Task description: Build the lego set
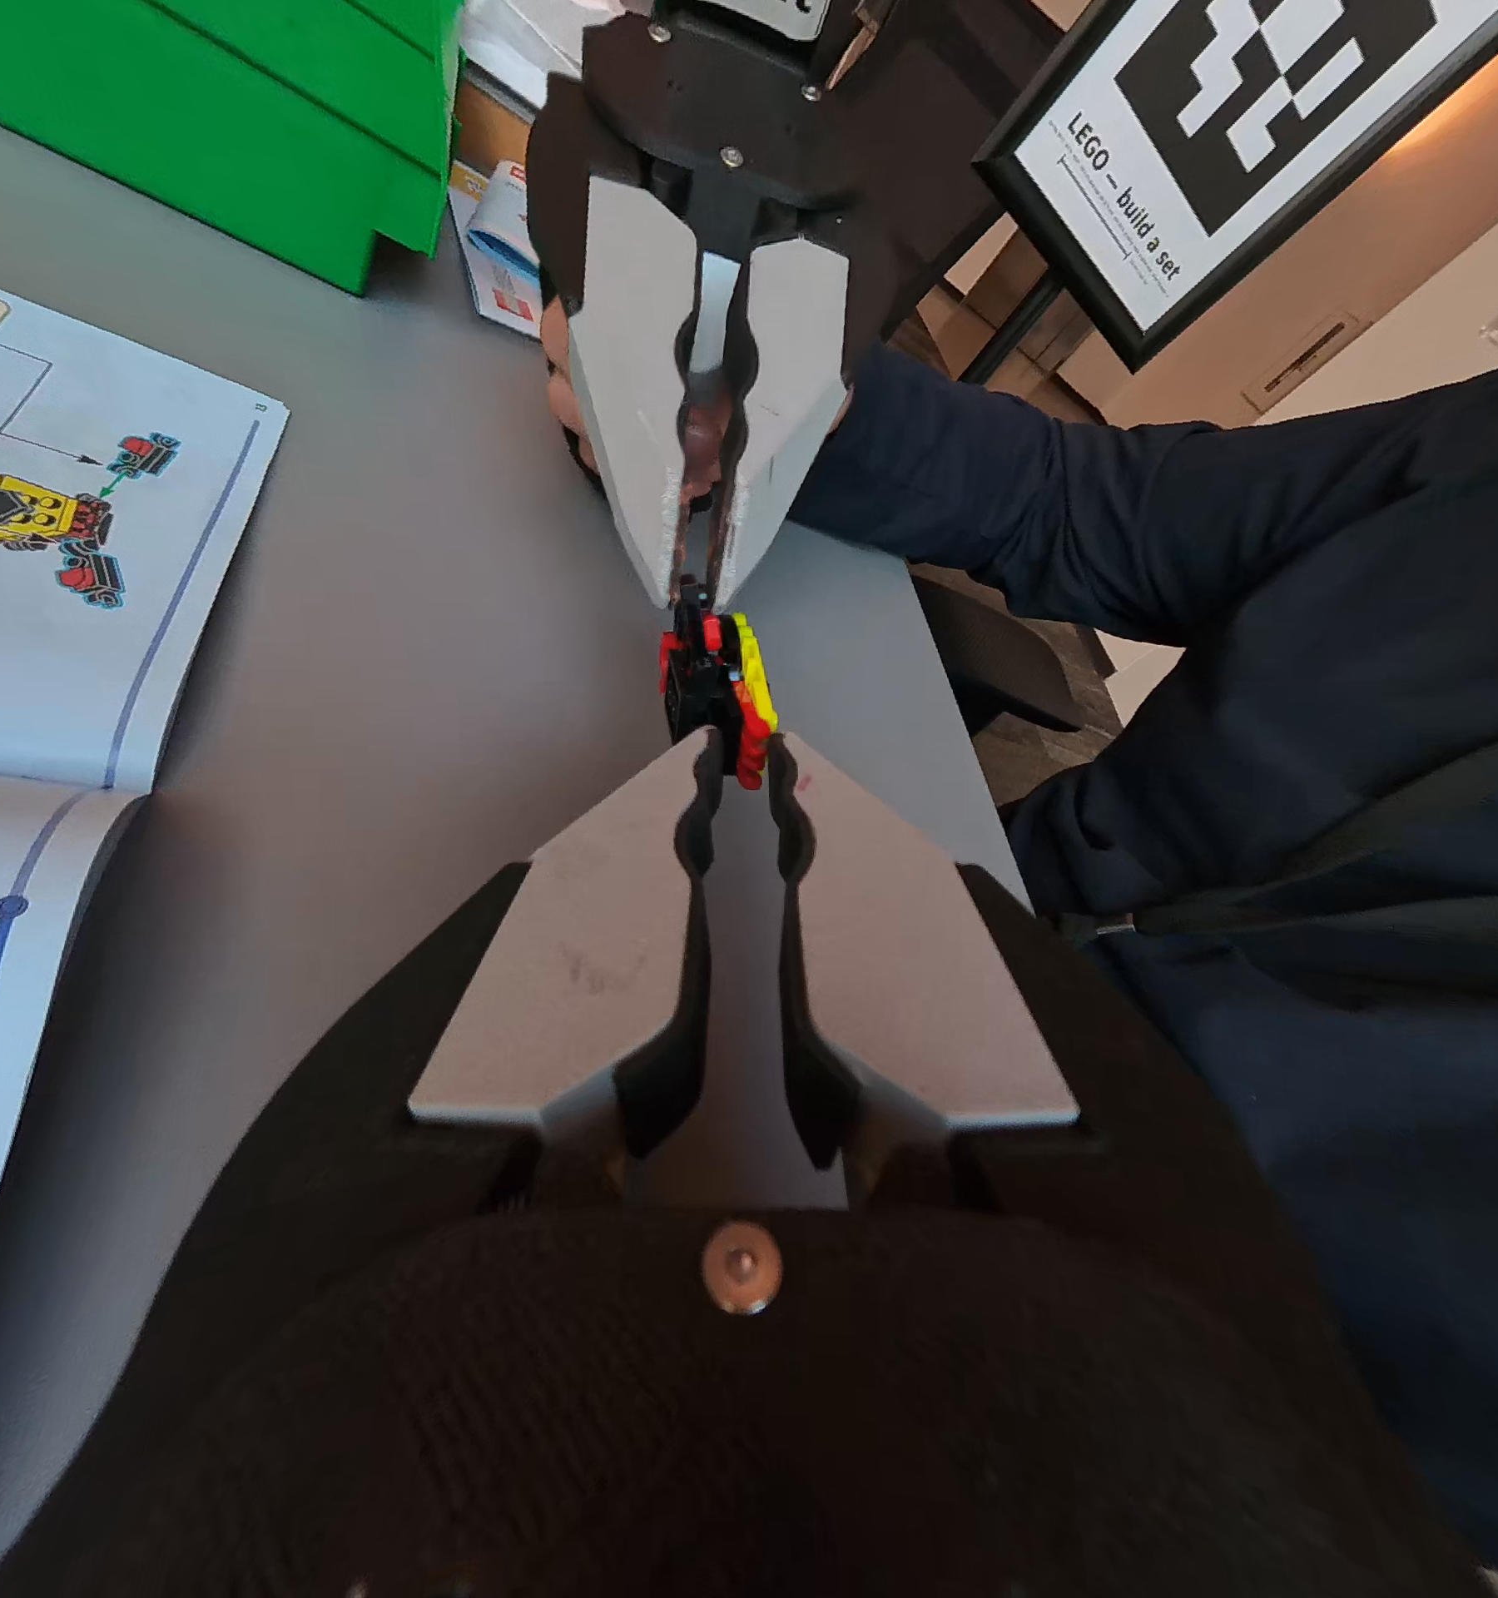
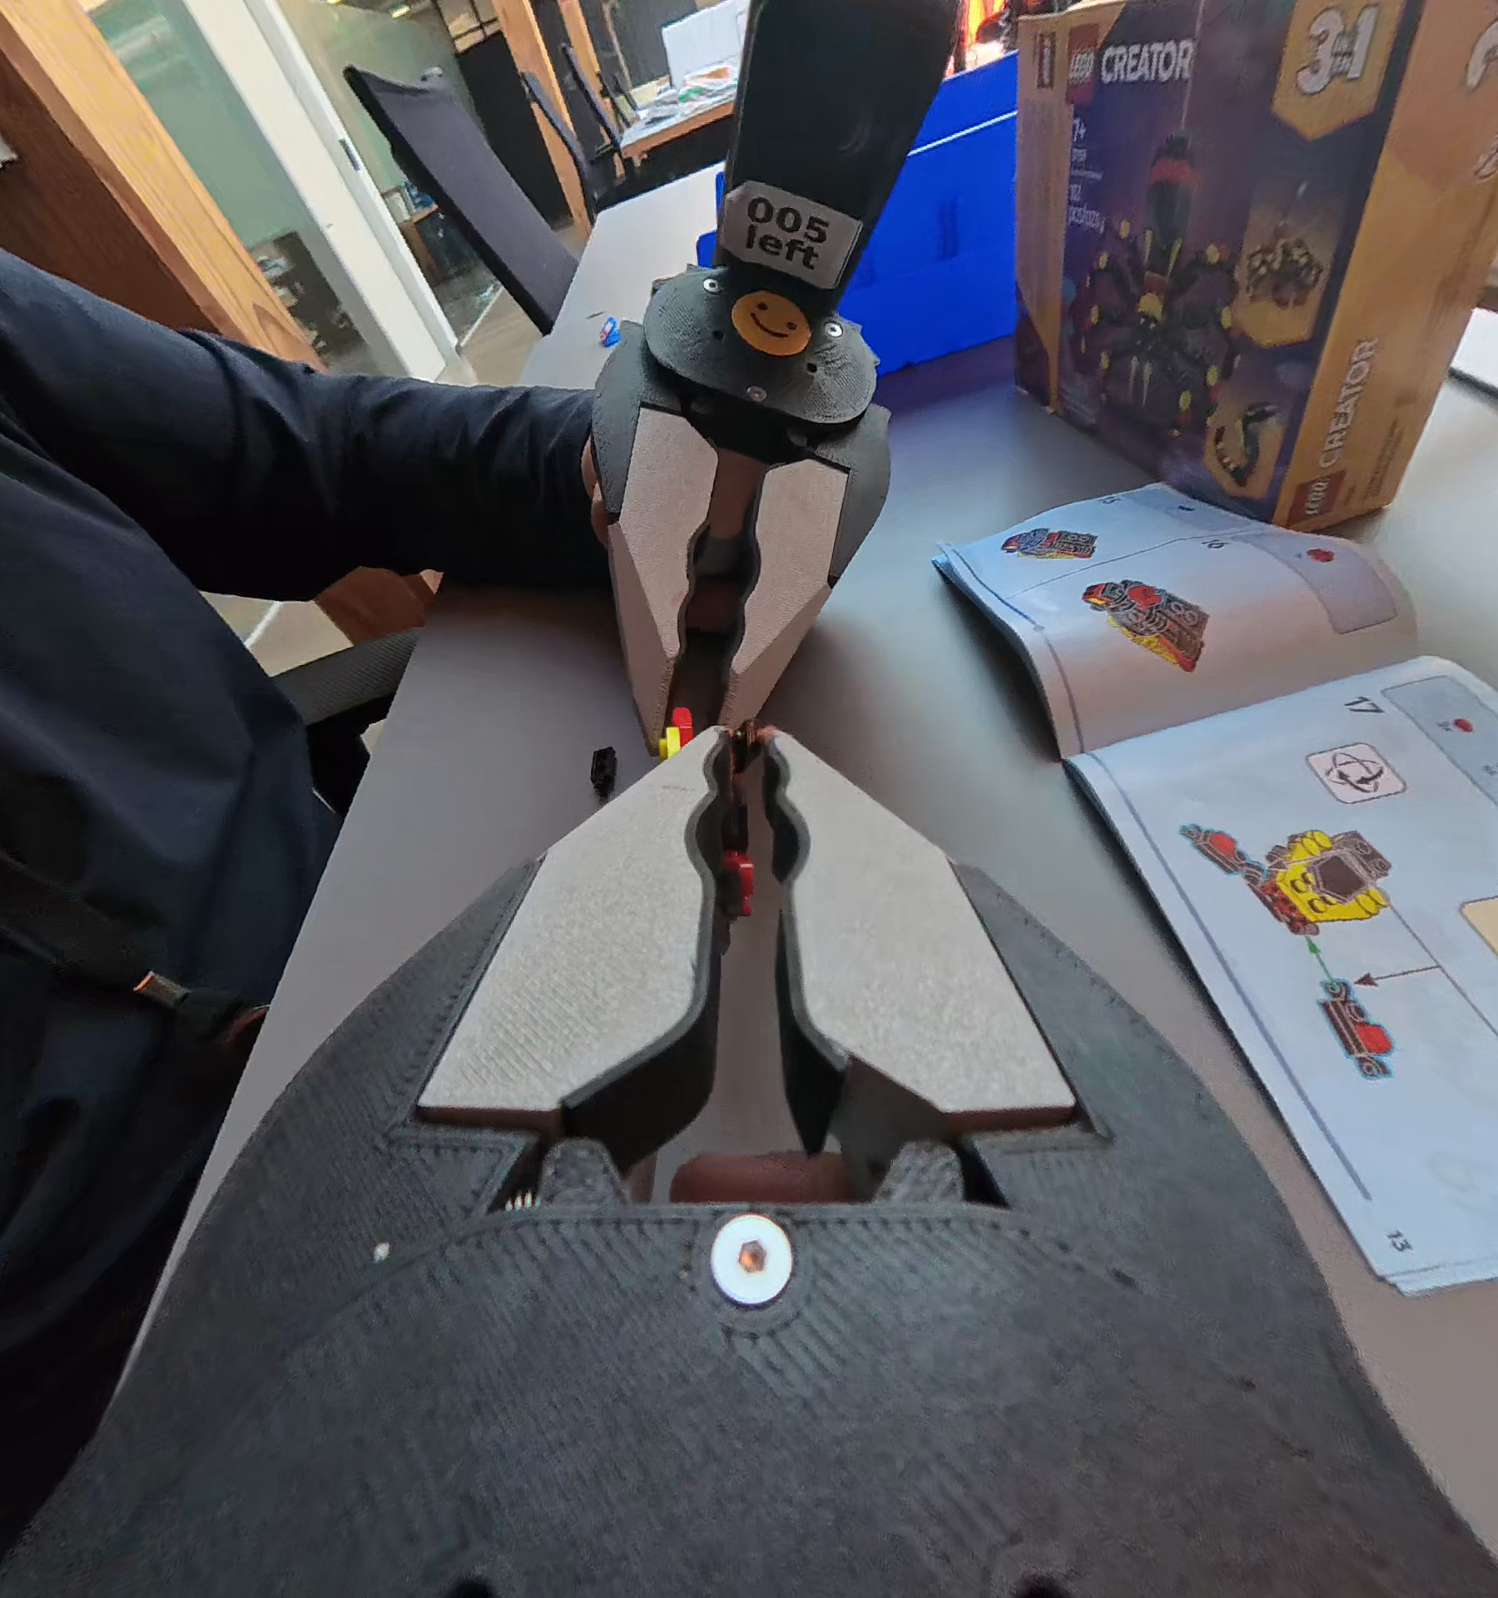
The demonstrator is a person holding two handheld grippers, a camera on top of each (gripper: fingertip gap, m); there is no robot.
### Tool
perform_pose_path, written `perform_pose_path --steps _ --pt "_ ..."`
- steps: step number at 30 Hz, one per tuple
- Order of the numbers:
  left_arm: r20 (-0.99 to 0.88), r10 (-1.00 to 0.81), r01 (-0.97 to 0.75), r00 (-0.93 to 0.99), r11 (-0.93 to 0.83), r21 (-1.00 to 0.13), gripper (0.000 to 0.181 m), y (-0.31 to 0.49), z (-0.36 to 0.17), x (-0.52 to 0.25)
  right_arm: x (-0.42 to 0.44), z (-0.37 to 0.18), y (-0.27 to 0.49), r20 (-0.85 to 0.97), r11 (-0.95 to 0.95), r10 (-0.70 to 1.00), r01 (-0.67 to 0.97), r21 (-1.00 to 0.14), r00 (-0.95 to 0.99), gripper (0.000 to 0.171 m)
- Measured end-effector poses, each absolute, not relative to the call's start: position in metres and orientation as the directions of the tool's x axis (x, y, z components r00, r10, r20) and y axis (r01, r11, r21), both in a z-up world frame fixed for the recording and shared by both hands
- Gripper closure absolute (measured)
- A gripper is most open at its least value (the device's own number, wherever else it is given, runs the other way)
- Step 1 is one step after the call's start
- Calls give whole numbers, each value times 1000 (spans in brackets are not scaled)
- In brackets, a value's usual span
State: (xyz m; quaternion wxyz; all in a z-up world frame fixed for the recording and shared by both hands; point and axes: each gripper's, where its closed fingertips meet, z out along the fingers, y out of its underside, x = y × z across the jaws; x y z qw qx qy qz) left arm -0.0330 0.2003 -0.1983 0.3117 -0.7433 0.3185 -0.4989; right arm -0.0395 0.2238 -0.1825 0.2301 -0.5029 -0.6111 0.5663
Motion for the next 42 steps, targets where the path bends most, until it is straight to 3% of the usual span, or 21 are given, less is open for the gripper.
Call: perform_pose_path --steps 11,18,24,26,29,33,42 --pt "552 -773 -141 312 -612 -778 174 203 -198 -34 -40 -182 227 -310 -172 876 362 -916 -369 170" --pt "533 -765 -134 362 -609 -782 147 210 -200 -42 -39 -182 230 -295 -163 886 355 -921 -358 170" --pt "421 -793 -170 441 -534 -828 142 217 -202 -44 -39 -179 232 -315 -190 879 344 -920 -358 170" --pt "411 -794 -186 448 -532 -826 144 218 -204 -42 -39 -178 231 -330 -206 871 339 -918 -364 170" --pt "382 -813 -209 440 -506 -837 160 216 -204 -36 -41 -177 230 -332 -208 869 339 -918 -366 170" --pt "371 -826 -237 425 -497 -835 160 212 -207 -33 -43 -176 227 -321 -200 874 332 -922 -366 170" --pt "753 -613 145 239 -744 -652 161 227 -182 -52 -35 -161 253 -430 -354 840 267 -896 -331 136"
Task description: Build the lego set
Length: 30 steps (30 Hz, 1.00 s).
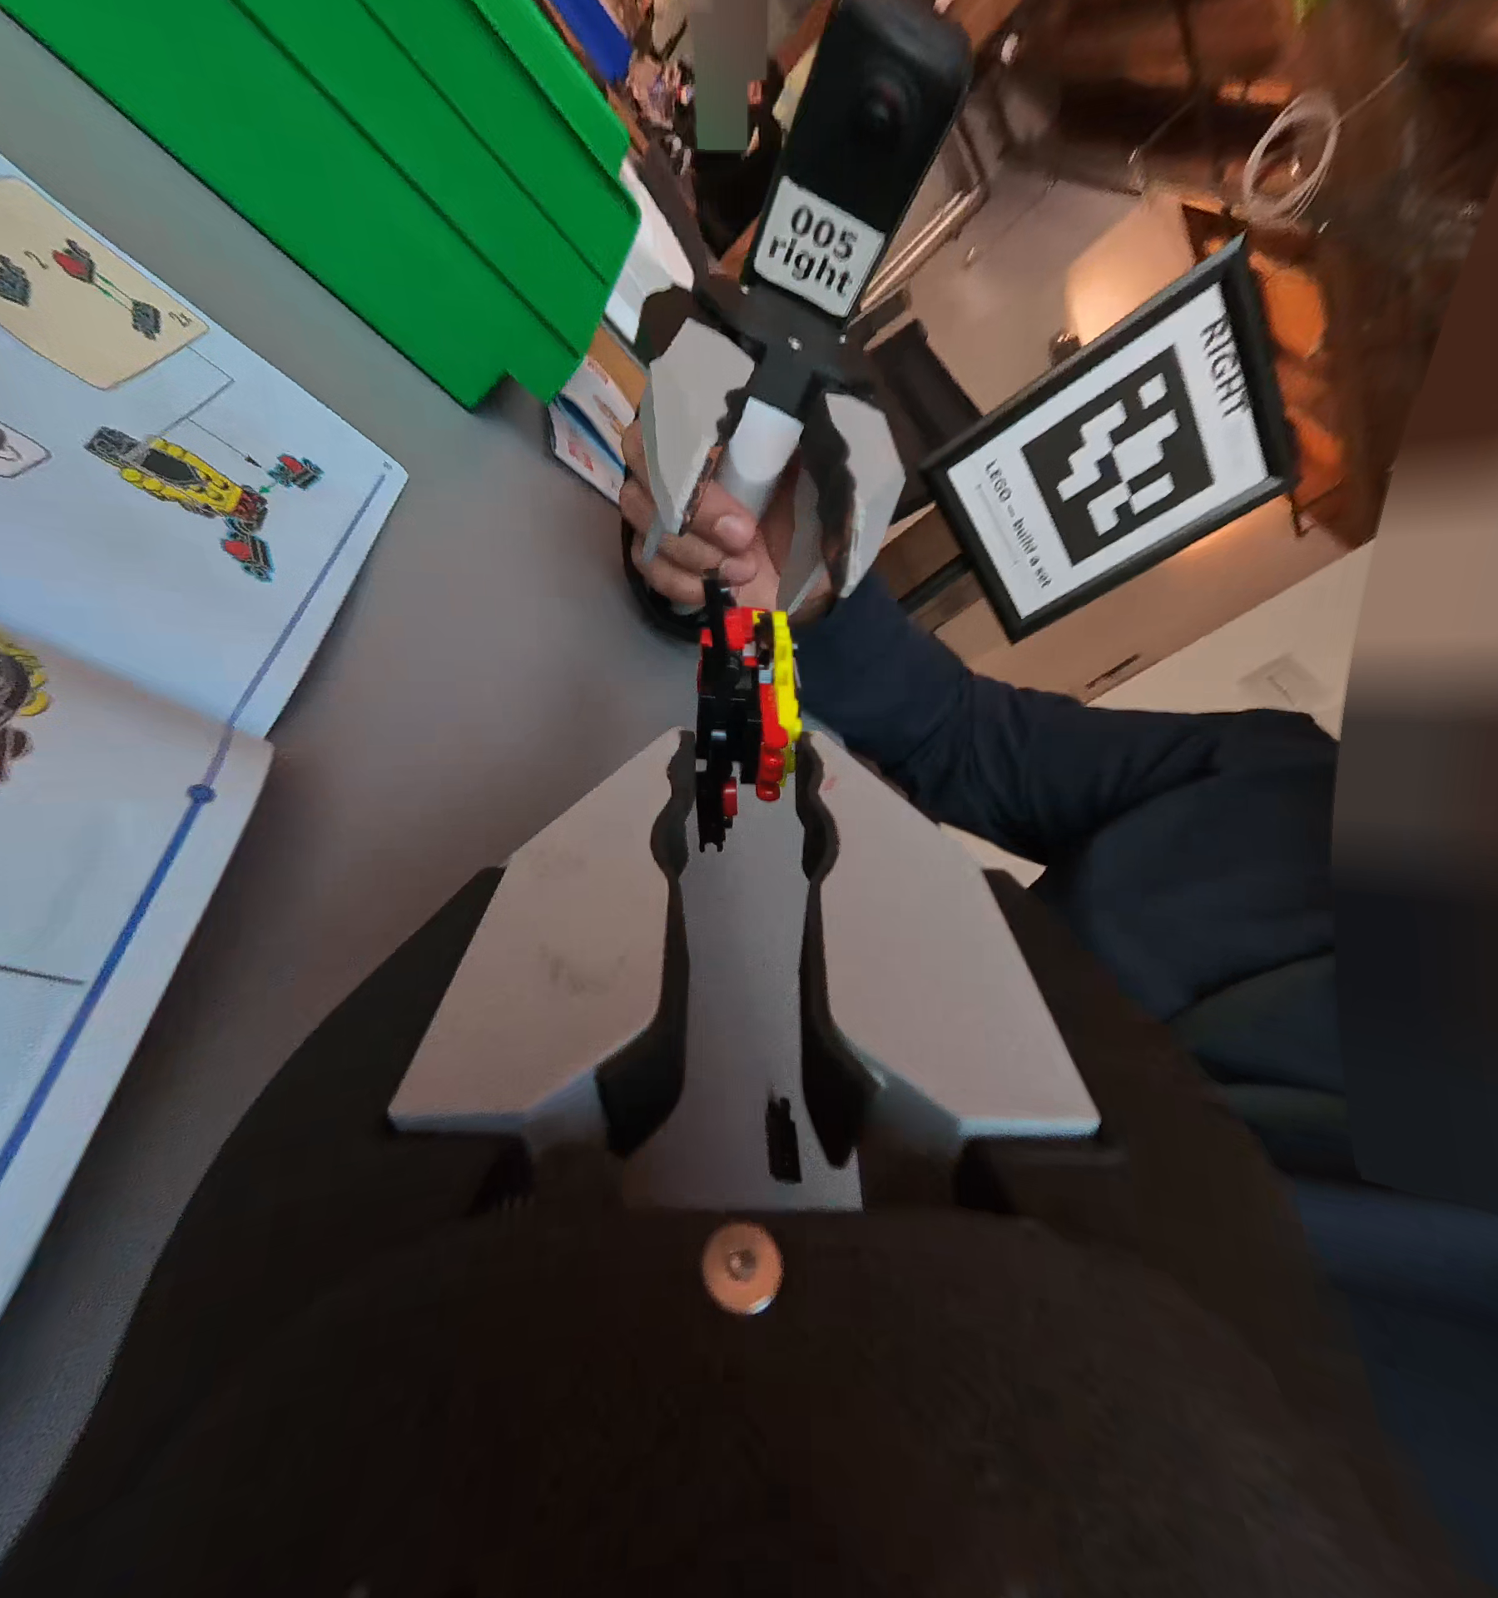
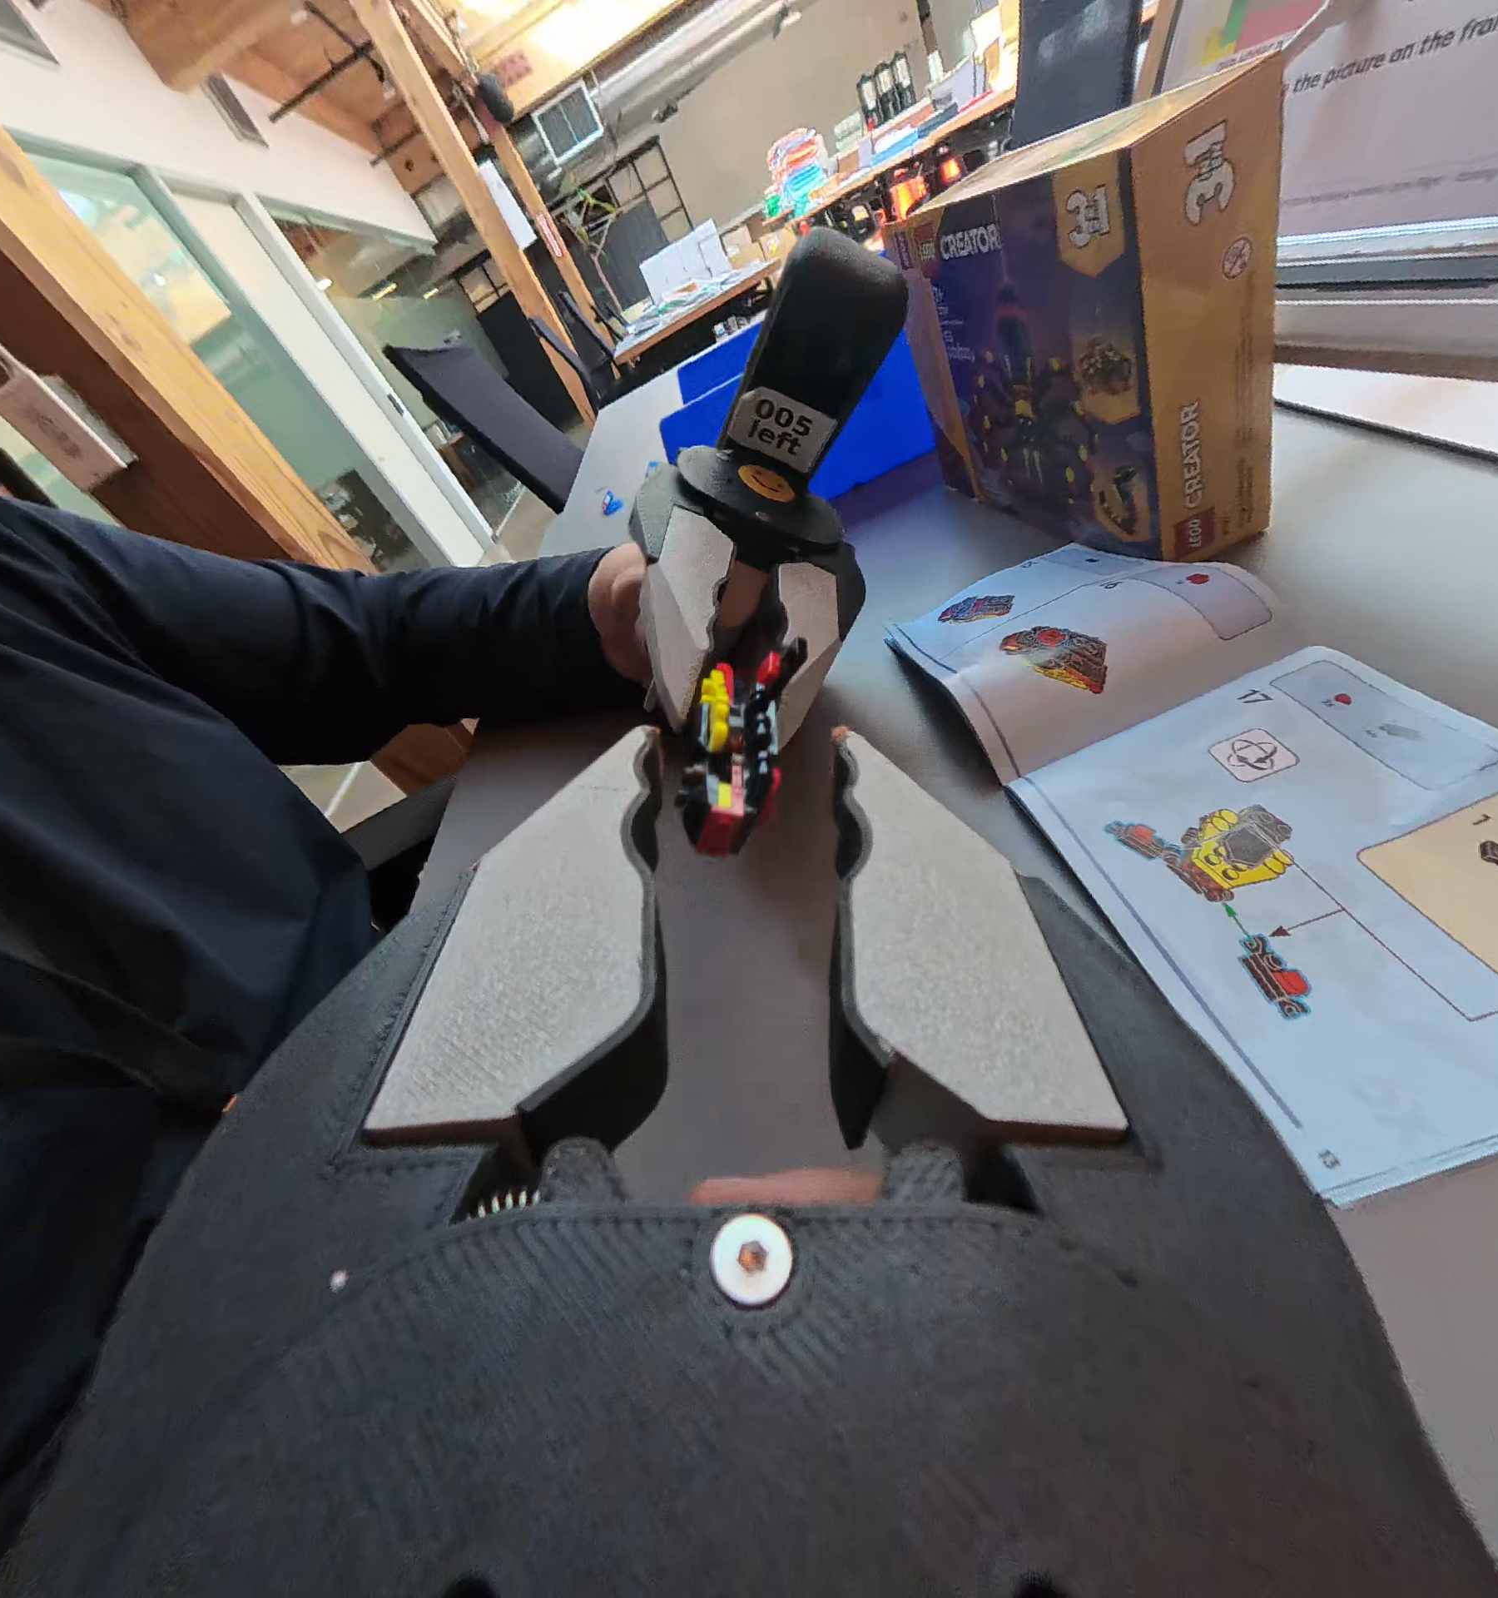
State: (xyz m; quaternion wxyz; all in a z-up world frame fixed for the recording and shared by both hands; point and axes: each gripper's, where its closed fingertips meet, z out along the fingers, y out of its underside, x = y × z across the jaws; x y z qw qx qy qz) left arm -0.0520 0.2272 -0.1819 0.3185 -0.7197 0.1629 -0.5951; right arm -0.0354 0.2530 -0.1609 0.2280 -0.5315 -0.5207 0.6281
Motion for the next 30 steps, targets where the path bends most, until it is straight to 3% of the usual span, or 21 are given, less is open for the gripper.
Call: perform_pose_path --steps 9,18,22,30 --pt "769 -596 185 232 -749 -636 161 231 -180 -57 -39 -175 239 -490 -367 793 357 -859 -363 124" --pt "779 -588 183 220 -759 -625 161 231 -181 -54 -41 -178 233 -525 -384 765 391 -837 -373 127" --pt "770 -599 160 221 -756 -635 161 228 -182 -49 -42 -183 229 -525 -369 769 417 -830 -364 146" --pt "763 -603 151 233 -753 -641 161 228 -184 -47 -40 -185 230 -558 -389 743 439 -810 -369 148"
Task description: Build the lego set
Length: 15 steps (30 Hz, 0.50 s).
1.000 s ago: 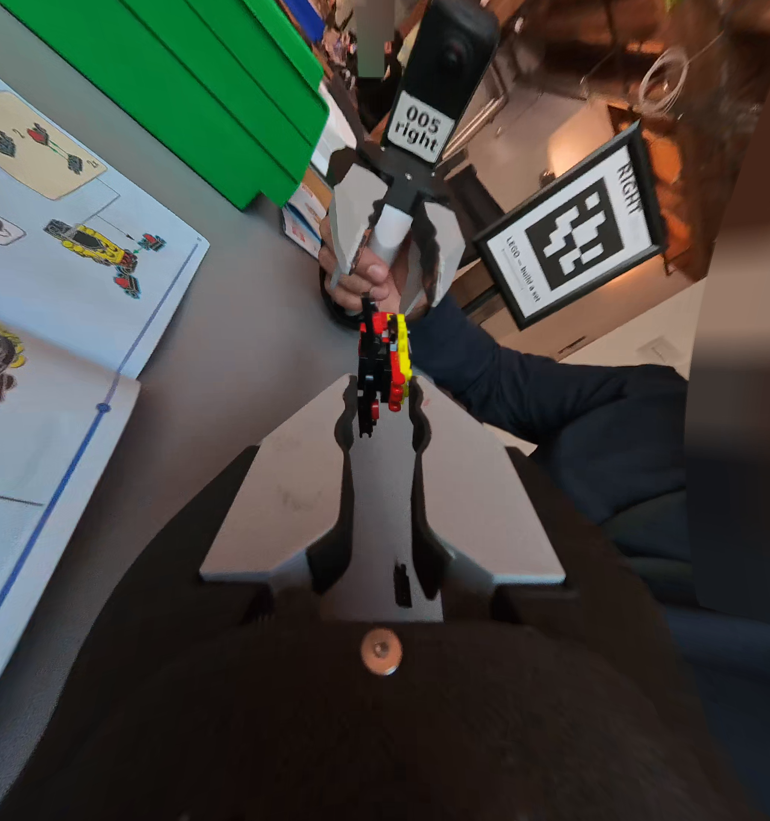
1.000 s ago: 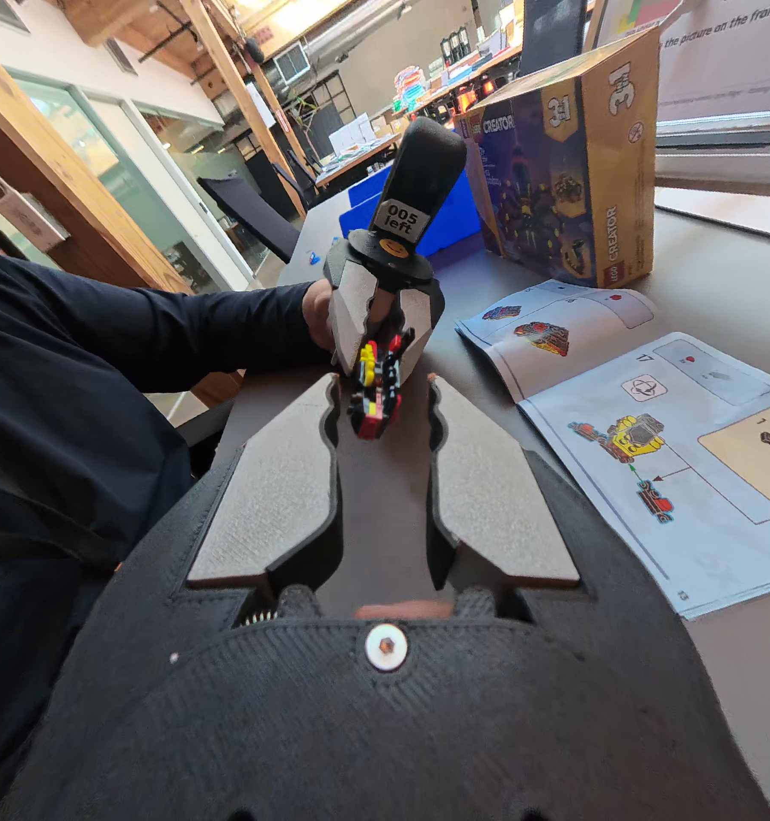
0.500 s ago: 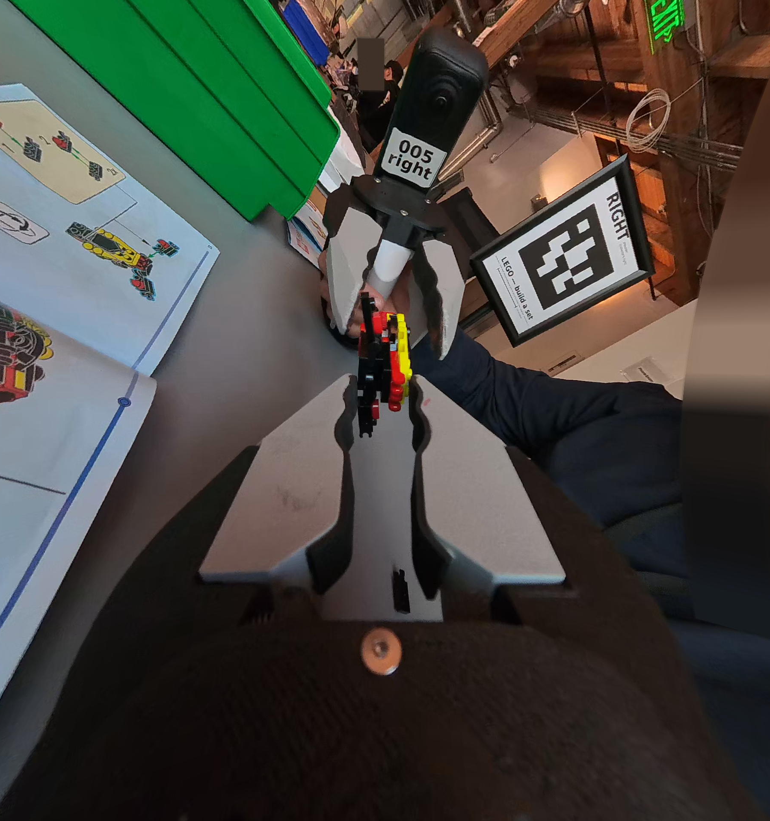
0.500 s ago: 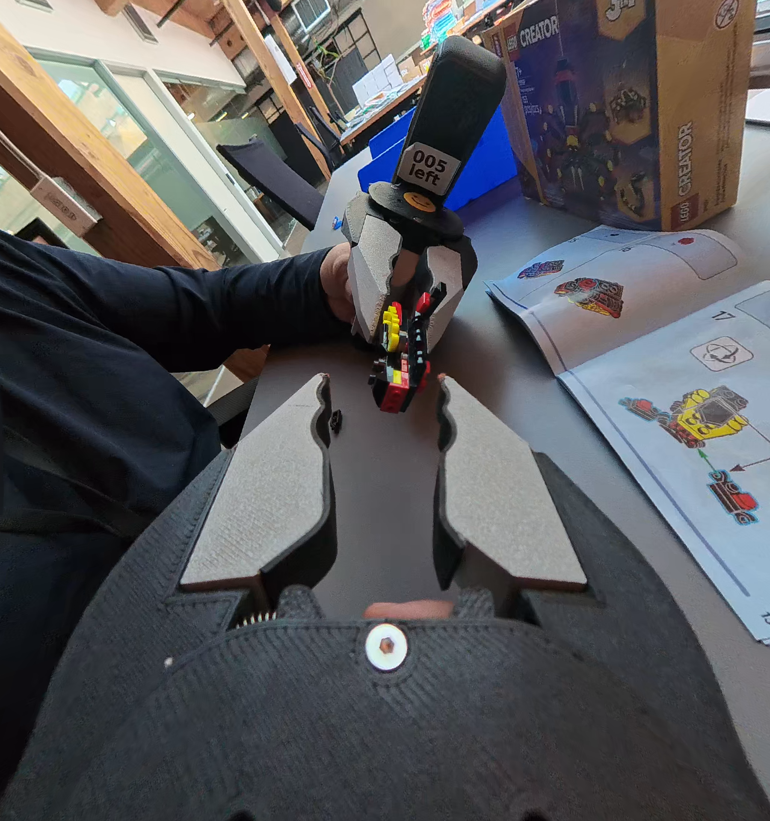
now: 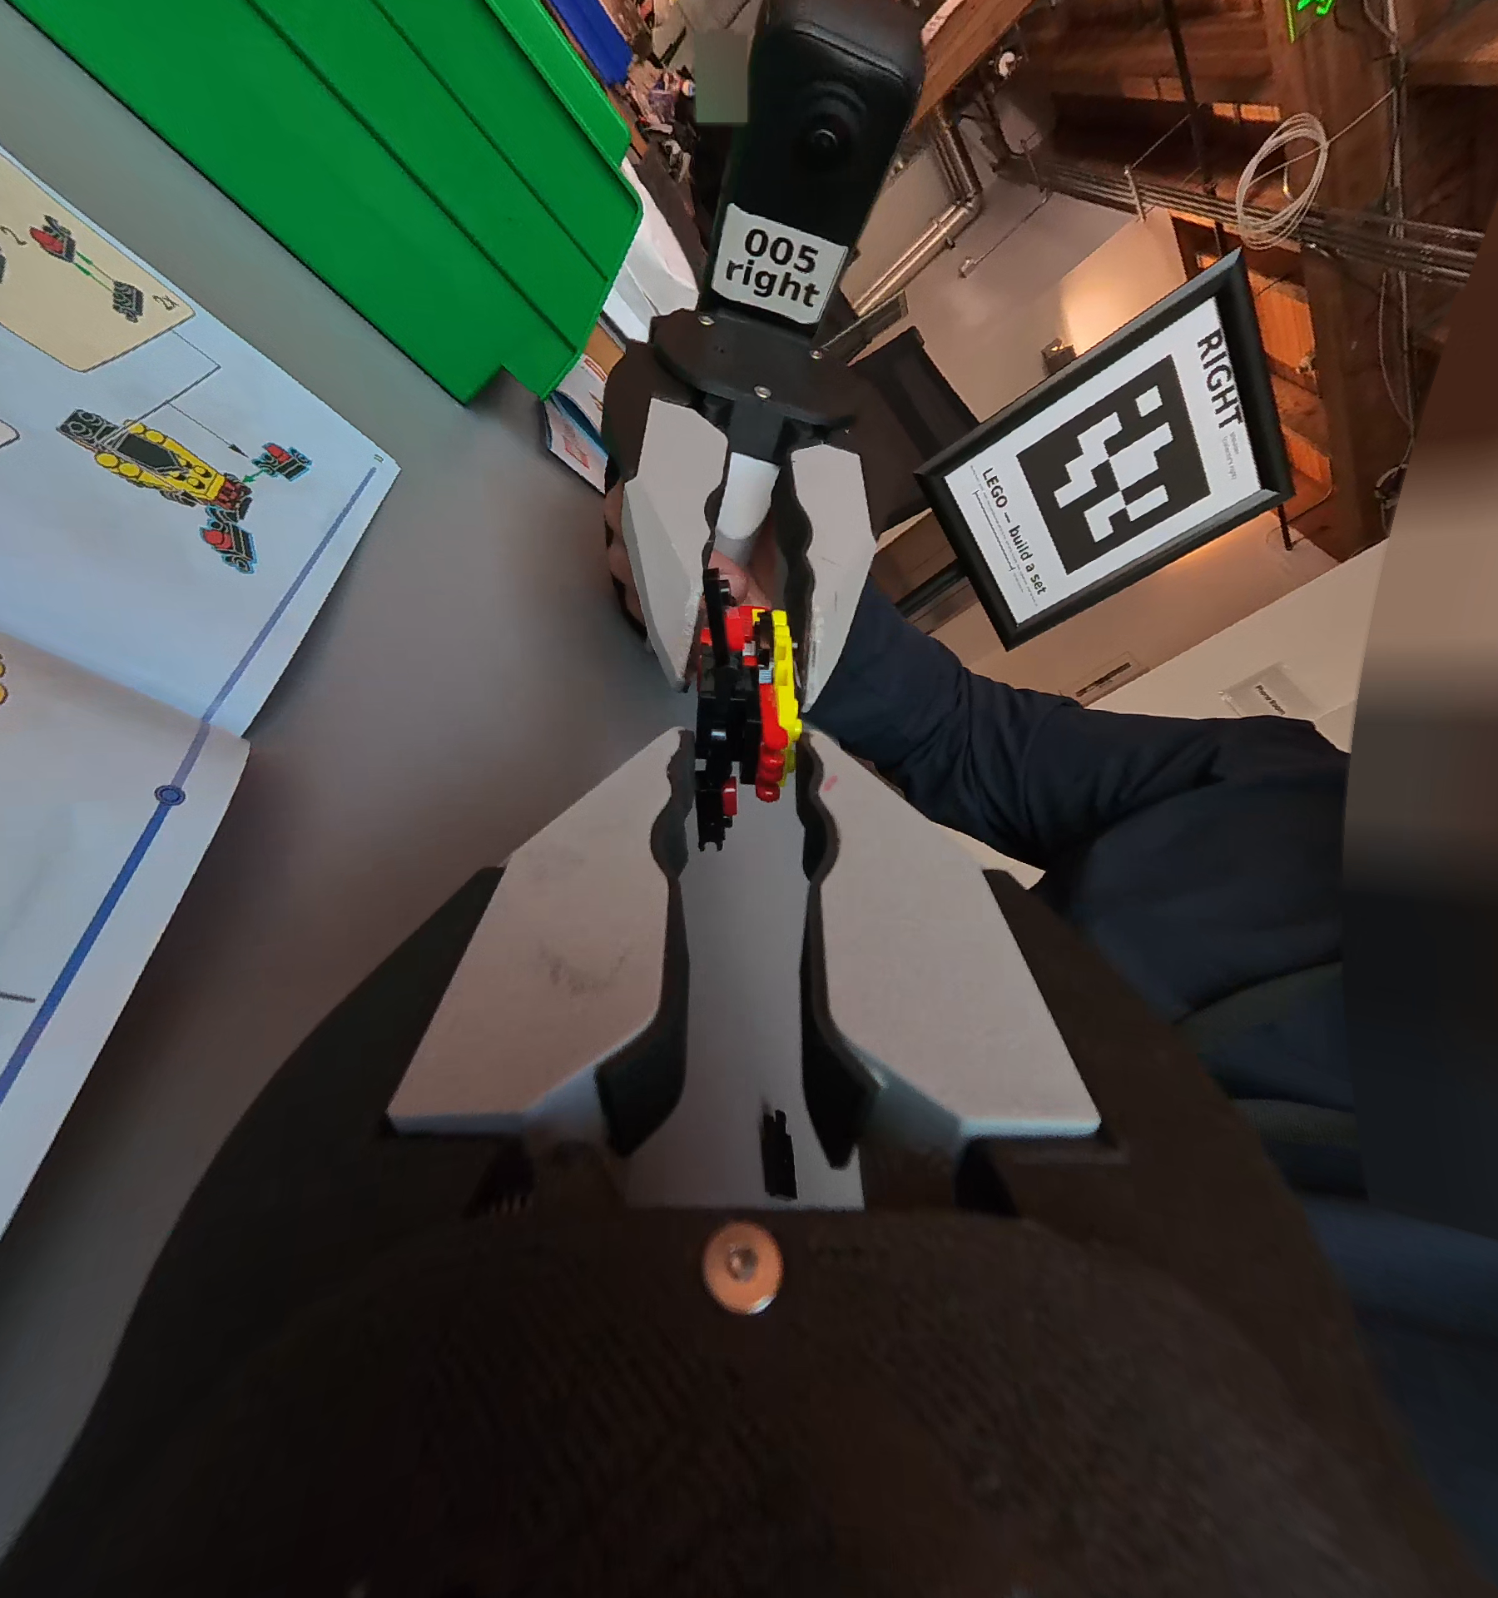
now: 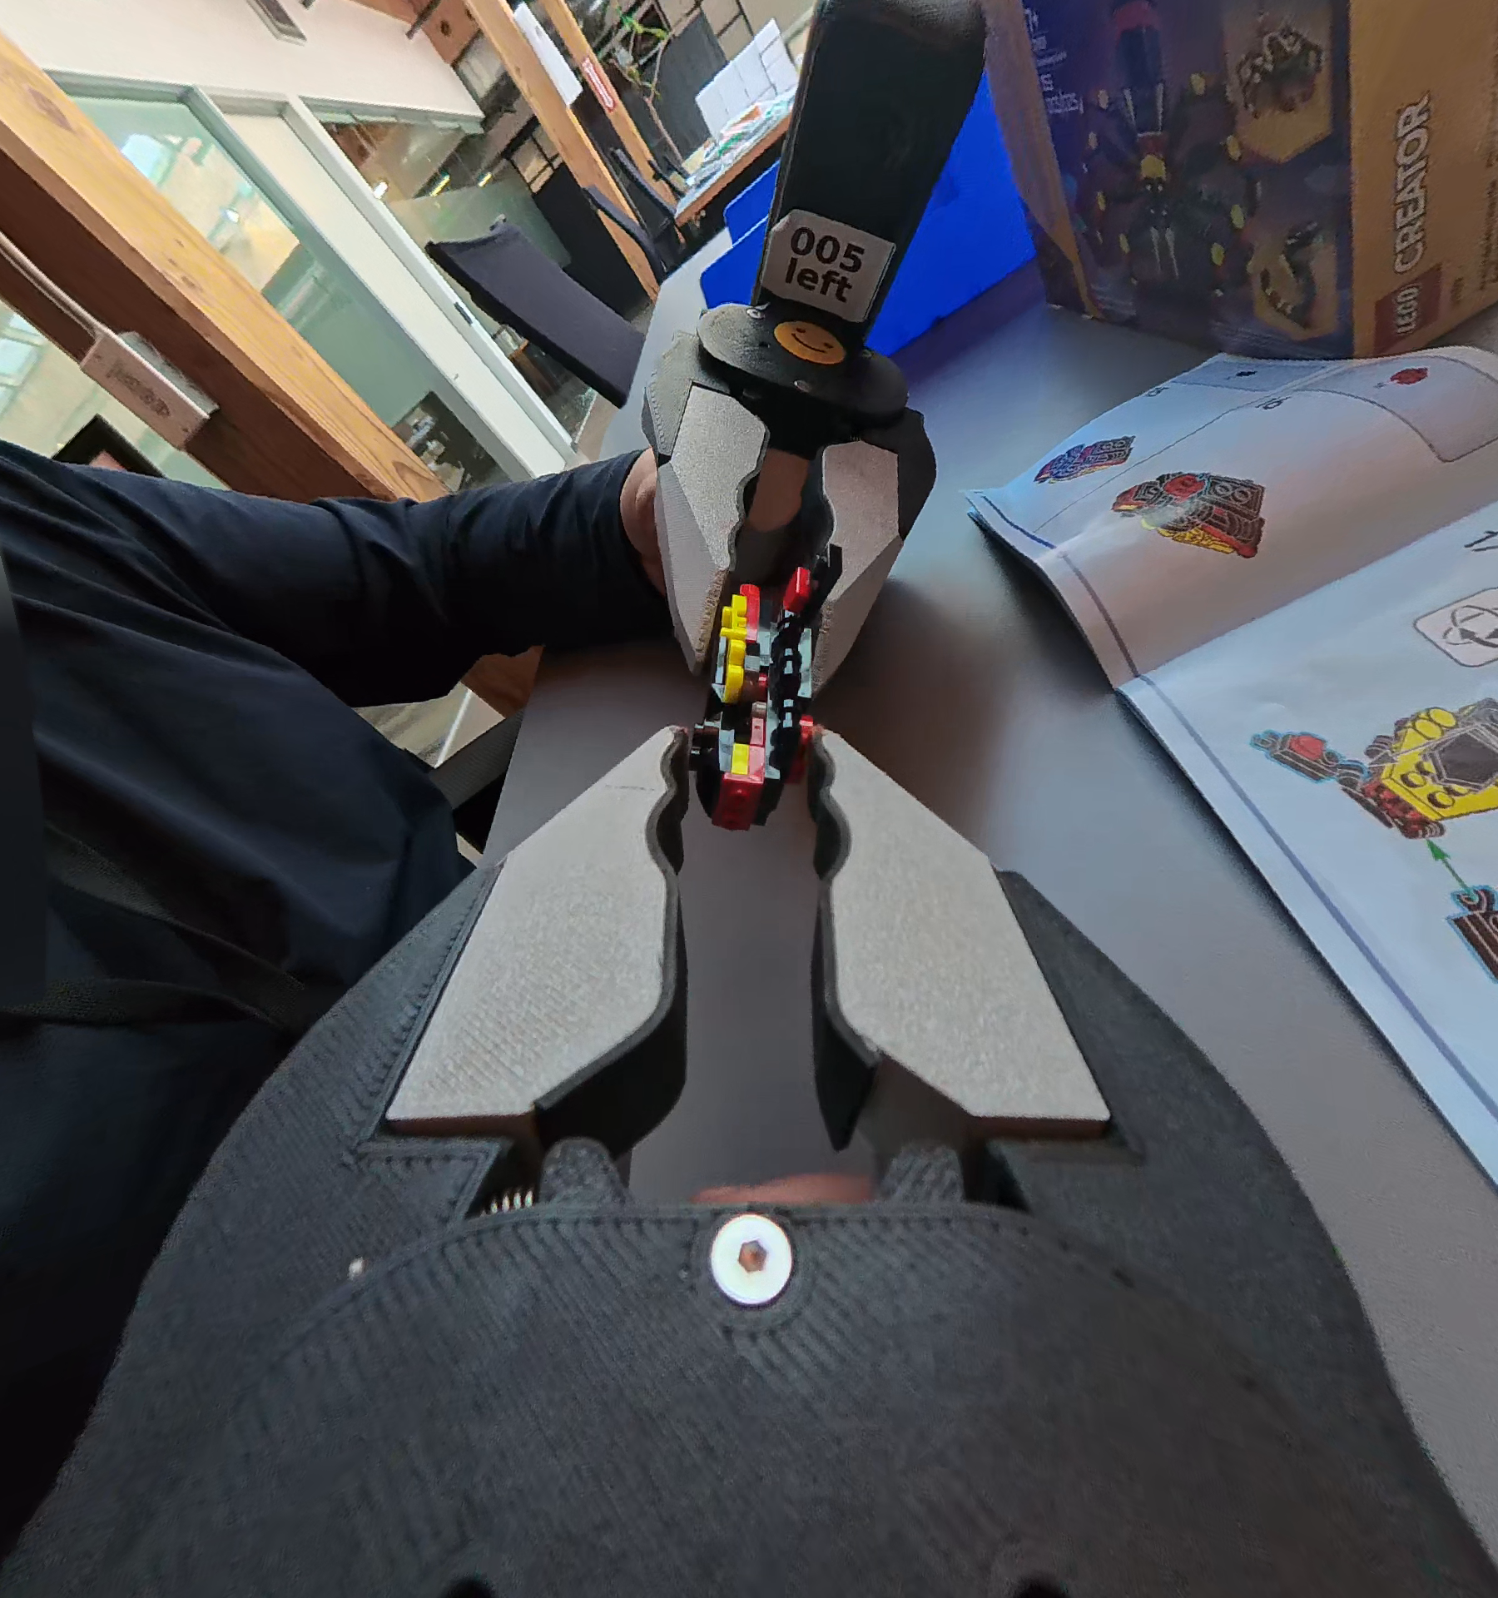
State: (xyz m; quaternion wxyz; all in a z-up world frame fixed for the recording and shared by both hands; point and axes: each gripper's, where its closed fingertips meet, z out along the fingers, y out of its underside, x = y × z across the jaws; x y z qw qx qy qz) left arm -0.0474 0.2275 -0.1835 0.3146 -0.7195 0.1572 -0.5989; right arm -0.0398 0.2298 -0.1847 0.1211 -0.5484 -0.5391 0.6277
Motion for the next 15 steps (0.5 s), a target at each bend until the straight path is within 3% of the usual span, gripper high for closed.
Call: perform_pose_path --steps 10,15 --pt "762 -604 195 234 -738 -646 161 232 -179 -51 -40 -182 232 -570 -410 734 429 -805 -368 148" --pt "696 -678 239 236 -653 -718 162 234 -166 -59 -39 -177 232 -464 -327 798 370 -870 -385 149"
